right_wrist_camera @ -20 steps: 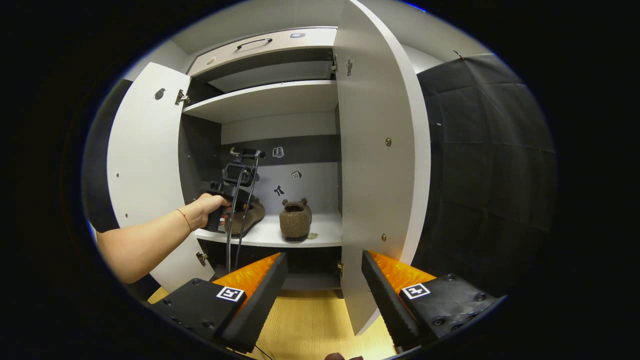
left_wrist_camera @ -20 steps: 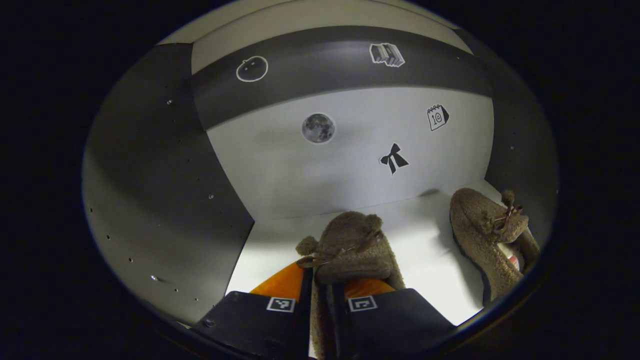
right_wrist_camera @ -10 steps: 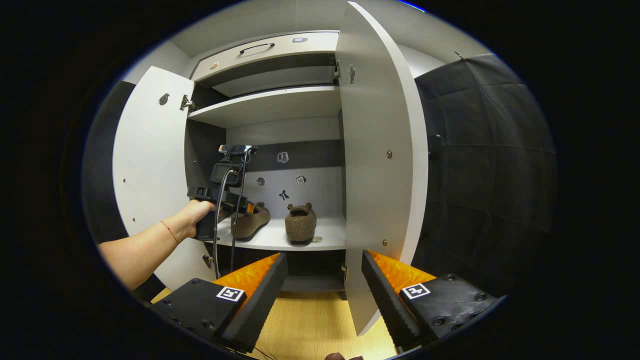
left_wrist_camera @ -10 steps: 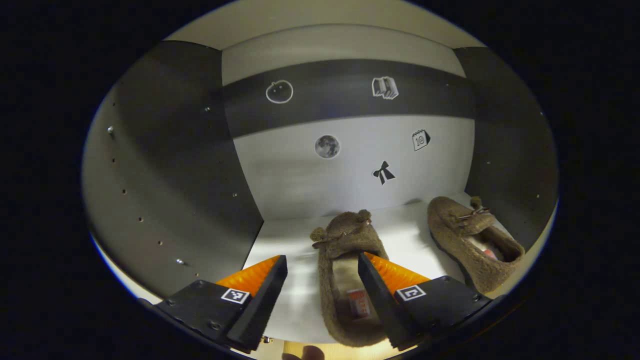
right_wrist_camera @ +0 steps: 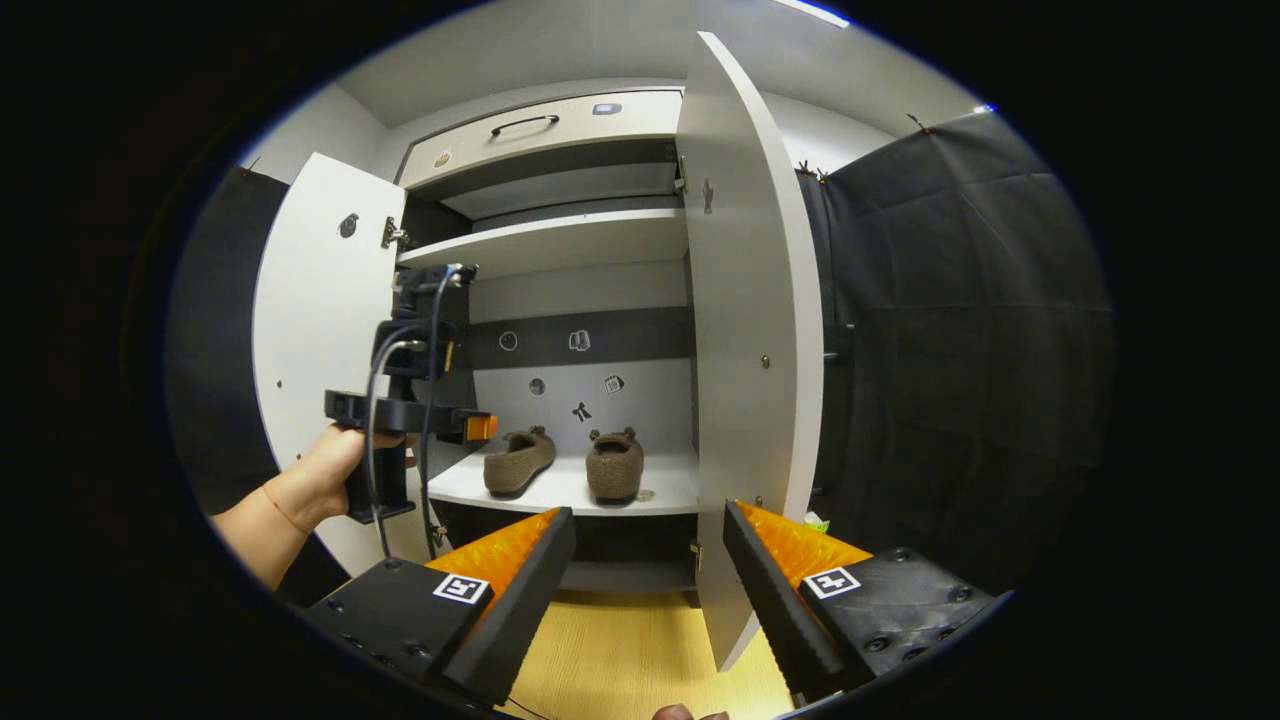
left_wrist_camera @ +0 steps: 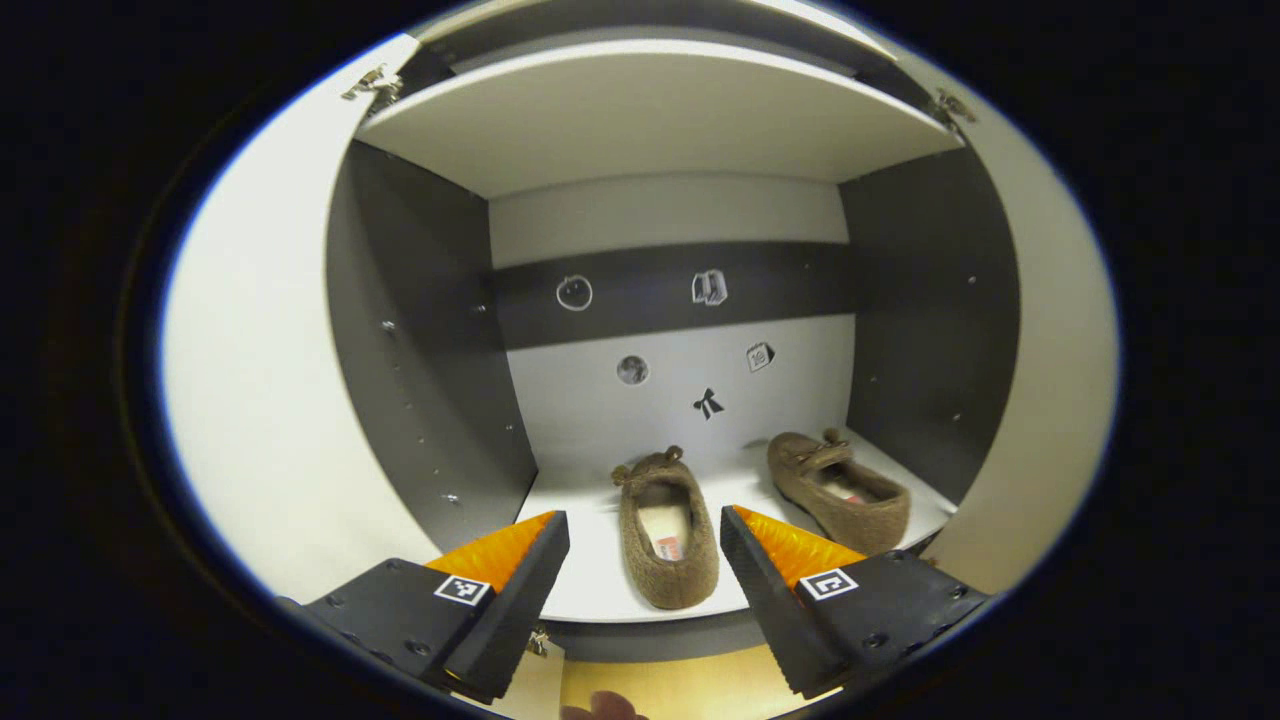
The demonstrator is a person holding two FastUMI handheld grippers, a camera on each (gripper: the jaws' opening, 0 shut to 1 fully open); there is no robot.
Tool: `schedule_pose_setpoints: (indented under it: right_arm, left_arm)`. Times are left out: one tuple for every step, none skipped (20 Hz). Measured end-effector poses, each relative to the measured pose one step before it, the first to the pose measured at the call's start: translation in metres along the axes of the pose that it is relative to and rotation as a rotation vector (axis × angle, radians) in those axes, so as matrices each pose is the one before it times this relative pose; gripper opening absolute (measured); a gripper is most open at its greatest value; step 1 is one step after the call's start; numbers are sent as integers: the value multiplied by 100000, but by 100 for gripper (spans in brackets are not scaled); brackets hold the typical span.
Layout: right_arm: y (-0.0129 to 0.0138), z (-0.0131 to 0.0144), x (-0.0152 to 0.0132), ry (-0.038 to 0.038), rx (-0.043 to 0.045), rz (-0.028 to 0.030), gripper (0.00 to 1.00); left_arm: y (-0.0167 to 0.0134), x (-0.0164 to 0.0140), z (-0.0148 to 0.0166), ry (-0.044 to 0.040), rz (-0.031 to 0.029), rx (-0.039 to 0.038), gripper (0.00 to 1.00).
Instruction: Grab one shoe with the right hand and put it into the shoe cabinet, grab the other shoe with the left hand and put it into the shoe cabinet; then close the right door with the right hand and the left door with the left hand.
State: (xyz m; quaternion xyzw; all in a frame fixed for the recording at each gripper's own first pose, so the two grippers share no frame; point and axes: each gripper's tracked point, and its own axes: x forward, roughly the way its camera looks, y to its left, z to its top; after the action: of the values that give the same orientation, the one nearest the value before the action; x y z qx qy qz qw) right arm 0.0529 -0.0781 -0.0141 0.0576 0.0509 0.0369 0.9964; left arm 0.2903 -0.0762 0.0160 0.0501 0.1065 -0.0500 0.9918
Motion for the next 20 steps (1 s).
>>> schedule_pose_setpoints:
  right_arm:
    - [-188,98,-166,44,142,-6,98]
    - [-163,219,-219,-131,381,-82,98]
    - [-325,226,-135,-222,427,-349,98]
    - [-324,368,-240,-535,338,-151,100]
    - [-446,473,-205,-864,-21,-578,100]
    - [-495,453,-243,-897,-306,-551,100]
    - [-609,489,-168,-915,-628,-862,98]
    - [-641,541,-295,-1079,-646,-883,98]
    - [-709,477,-205,-1054,-719,-825,98]
    - [-814,464,-85,-851,-681,-1231,98]
    - [-810,364,-113,-585,-292,-1177,98]
    - [-946,385,-85,-771,47,-1207,98]
    - [-1051,338,-61,-471,223,-1356,98]
    - [-1025,140,60,-124,518,-1321,98]
    - [-1133,10,87,126,326,-1230,98]
    - [-1117,-132,265,471,52,-1542,98]
    - [-1100,-161,399,508,399,-1295,98]
    - [-854,-145,380,569,555,-1050,98]
    - [-787,11,461,270,406,-703,98]
    - [-805,-132,579,246,3,-765,99]
  left_arm:
    - [-228,-1592,334,-2163,-237,-575,93]
    - [-104,-1555,284,-1757,-51,-548,96]
    - [-248,-1451,88,-1483,-250,-787,96]
    - [-193,-1174,123,-1019,-43,-1195,96]
    - [-427,-1531,77,-1290,-98,-1509,96]
    - [-257,-1343,120,-1216,-33,-1311,100]
    - [-125,-1183,123,-1517,190,-433,96]
    - [42,-1199,245,-1879,1058,398,96]
    - [-67,-884,183,-1875,882,1144,96]
    - [-94,-1048,155,-1626,869,1243,99]
    - [-148,-1023,125,-1310,1016,983,96]
    - [-110,-991,220,-1539,731,252,96]
    - [-293,-811,99,-1026,293,-399,96]
    - [-256,-861,318,-1565,185,-1394,96]
    - [-448,-727,252,-1365,-364,-2122,96]
    - [-488,-671,275,-1116,-1042,-1331,96]
    - [-254,-693,139,-542,-43,-452,96]
    - [-116,-676,43,-51,488,463,96]
    - [-57,-653,-43,339,600,802,96]
    - [-211,-485,-107,358,502,664,96]
